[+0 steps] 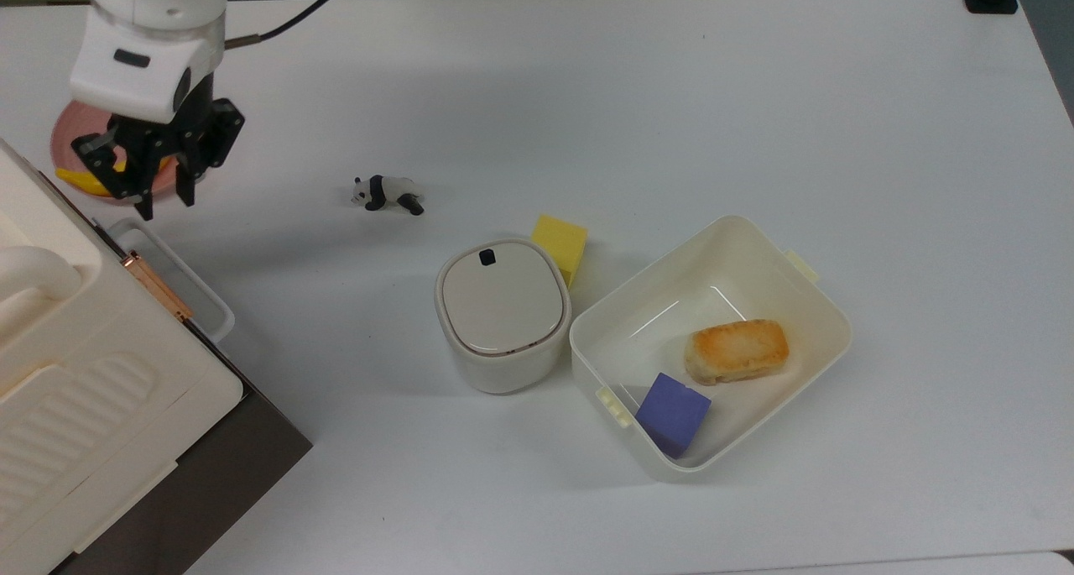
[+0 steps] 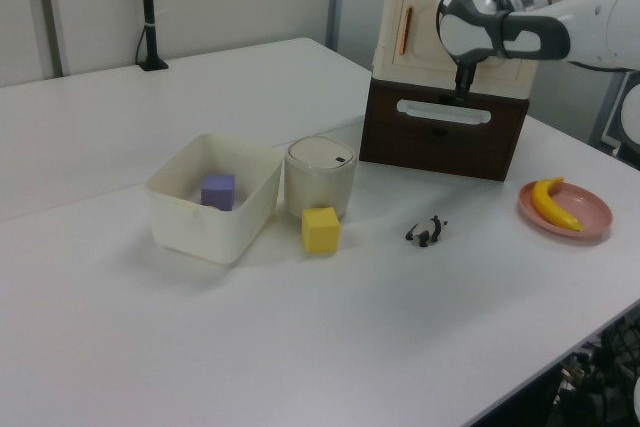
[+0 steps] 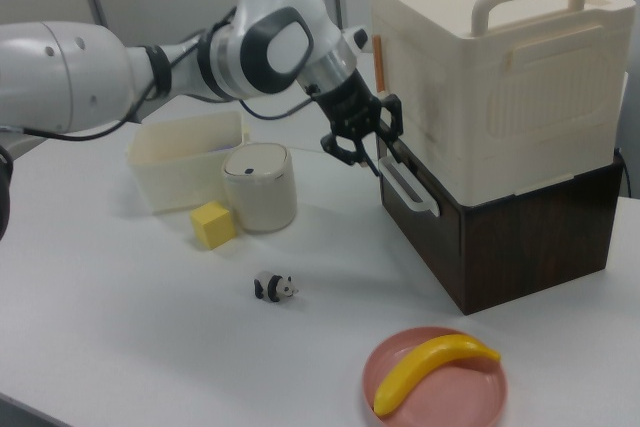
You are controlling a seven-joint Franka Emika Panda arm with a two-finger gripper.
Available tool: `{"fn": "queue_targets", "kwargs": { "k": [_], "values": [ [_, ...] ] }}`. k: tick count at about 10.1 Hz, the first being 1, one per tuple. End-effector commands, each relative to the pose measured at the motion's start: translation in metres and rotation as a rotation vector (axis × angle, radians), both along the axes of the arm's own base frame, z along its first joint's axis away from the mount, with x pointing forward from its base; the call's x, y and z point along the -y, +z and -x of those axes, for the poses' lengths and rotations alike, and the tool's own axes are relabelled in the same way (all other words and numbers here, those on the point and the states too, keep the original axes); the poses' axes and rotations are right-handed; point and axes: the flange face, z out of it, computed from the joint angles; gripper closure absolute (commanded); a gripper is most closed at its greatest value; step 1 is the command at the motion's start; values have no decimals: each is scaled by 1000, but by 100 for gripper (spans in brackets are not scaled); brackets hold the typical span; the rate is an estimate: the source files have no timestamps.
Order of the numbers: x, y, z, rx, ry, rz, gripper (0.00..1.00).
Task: Slide open the drawer
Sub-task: 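Hook the gripper onto the white drawer handle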
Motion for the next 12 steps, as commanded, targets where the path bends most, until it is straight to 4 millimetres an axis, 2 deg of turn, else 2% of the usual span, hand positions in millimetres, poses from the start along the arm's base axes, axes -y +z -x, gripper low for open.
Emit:
{"fn": "queue_targets", "kwargs": {
  "k": [1,5,7,9,12],
  "values": [
    [9,-39,-3,-1,51,50,61],
    [-9,-66,-12,-25,82,47,61],
    [-10,-69,-15,1,80,56,61],
    [-16,-84,-23,31,62,83,61],
    [-26,-82,-18,22,66,85,61]
  ]
}}
